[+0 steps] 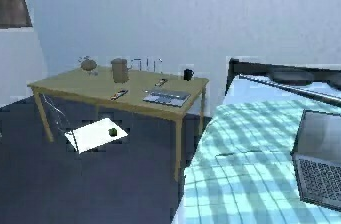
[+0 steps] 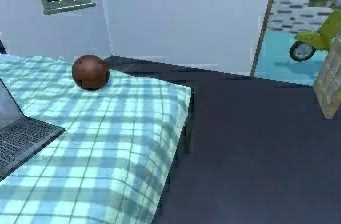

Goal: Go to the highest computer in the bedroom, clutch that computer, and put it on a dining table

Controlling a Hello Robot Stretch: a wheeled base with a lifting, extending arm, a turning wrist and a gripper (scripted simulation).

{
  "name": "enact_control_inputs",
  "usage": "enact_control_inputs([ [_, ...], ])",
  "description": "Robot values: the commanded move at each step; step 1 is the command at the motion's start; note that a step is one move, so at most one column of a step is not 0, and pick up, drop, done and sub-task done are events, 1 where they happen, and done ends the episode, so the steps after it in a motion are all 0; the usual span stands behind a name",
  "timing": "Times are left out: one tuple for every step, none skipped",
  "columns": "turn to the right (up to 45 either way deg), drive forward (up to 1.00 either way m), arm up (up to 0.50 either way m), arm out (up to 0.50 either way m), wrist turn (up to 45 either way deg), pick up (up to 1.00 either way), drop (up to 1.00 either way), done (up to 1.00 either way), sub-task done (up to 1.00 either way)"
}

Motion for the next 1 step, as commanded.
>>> enact_control_inputs([
  [-39.0, 0.00, 0.00, 0.00, 0.0, 0.00, 0.00, 0.00, 0.00],
])
